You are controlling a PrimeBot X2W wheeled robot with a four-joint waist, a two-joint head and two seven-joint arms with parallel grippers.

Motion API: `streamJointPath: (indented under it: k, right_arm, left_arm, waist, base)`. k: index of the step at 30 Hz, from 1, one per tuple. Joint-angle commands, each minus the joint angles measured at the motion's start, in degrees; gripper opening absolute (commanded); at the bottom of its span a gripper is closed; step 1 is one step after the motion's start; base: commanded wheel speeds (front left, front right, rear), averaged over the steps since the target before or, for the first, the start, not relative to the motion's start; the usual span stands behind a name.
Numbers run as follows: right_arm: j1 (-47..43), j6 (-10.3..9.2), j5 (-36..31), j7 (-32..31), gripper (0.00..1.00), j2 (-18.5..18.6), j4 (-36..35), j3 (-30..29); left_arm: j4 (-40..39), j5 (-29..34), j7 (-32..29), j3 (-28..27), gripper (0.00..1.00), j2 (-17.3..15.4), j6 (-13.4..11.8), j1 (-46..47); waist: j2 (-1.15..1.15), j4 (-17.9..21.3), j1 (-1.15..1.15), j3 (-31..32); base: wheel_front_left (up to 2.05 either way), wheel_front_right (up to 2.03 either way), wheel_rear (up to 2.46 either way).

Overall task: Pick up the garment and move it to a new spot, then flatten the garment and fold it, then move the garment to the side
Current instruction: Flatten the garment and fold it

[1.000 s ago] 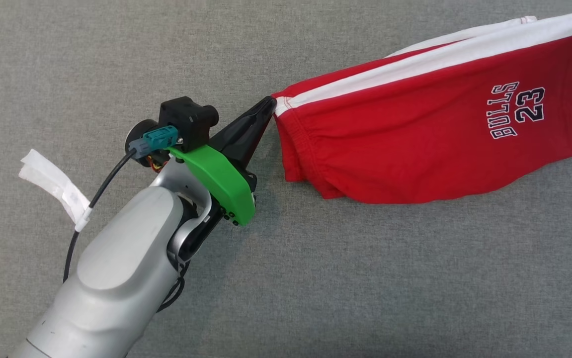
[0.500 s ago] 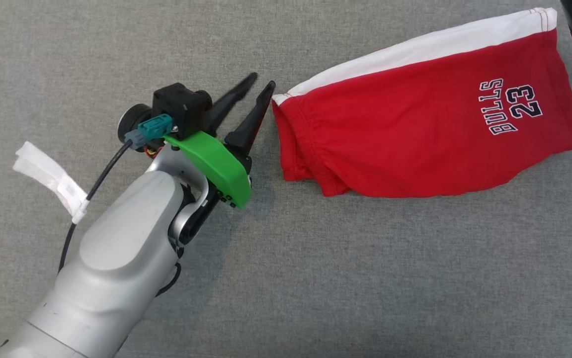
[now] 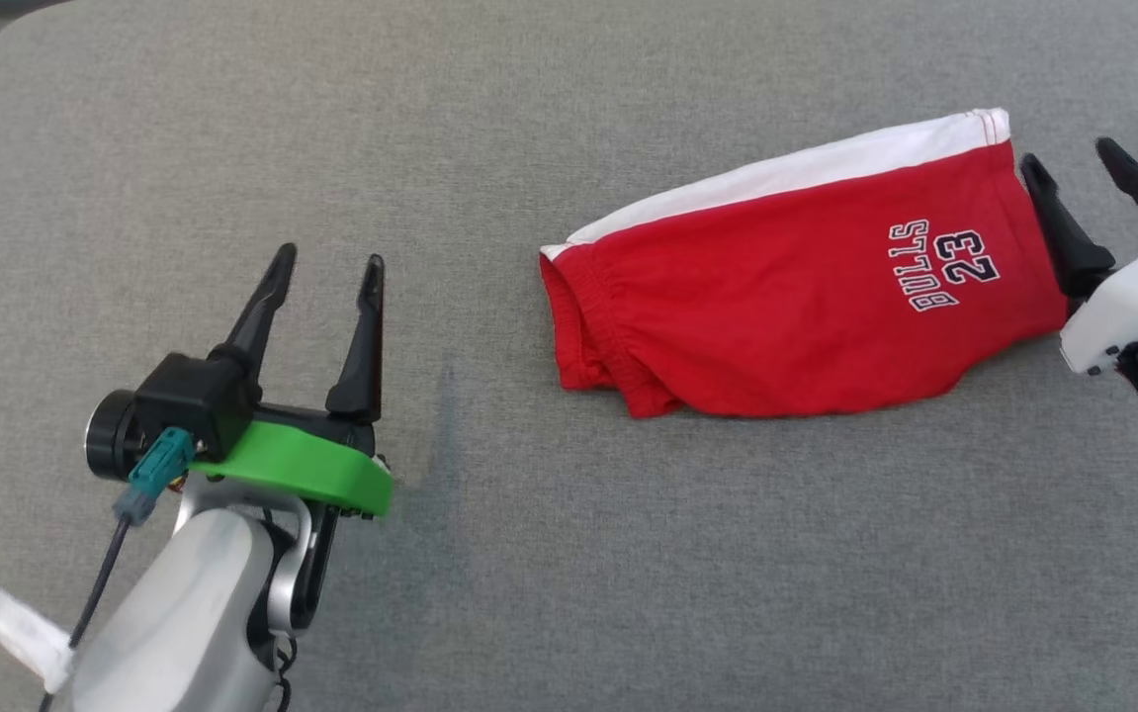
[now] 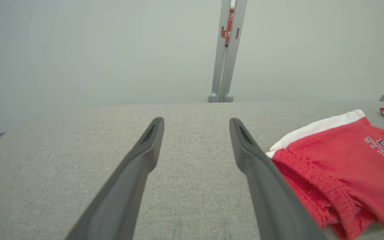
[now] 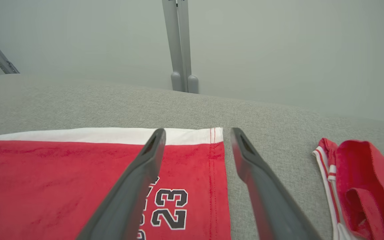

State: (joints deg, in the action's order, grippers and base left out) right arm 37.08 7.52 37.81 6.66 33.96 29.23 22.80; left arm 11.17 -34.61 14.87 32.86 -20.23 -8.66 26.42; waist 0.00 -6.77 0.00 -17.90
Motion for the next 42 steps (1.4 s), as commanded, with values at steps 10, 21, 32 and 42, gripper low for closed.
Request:
streamJointPath:
  k: [10,21,32,42]
  right_arm:
    - [-1.0,-0.04,-6.33,-4.94,1.0,-3.33,17.71,-10.96]
    - [1.73,-0.04,-12.01,-11.61,1.0,-4.79,32.24,-13.48]
    - [0.72,-0.04,-12.45,-12.99,0.0,-5.05,32.46,-9.43]
    - [2.89,-0.08,-16.77,-11.13,0.0,1.66,27.41,-7.26]
  left_arm:
    - [-11.34,13.21,0.3,-6.53,1.0,8.65,1.62,-16.28]
    - [-12.11,20.11,0.25,-5.97,1.0,14.93,6.31,-20.63]
    - [-11.28,22.64,0.25,-8.46,1.0,16.36,8.62,-21.75]
    - [-10.35,23.55,0.25,-9.78,1.0,16.77,9.4,-22.96]
  waist:
    - [0.0,-8.21,0.0,2.74]
    - [0.0,-13.73,0.0,1.59]
    - [0.0,-10.21,0.0,3.3]
    - [0.0,-4.24,0.0,7.11]
  base:
    - [0.0,0.0,0.0]
    - [0.0,0.0,0.0]
    - [0.0,0.0,0.0]
    - [0.0,0.0,0.0]
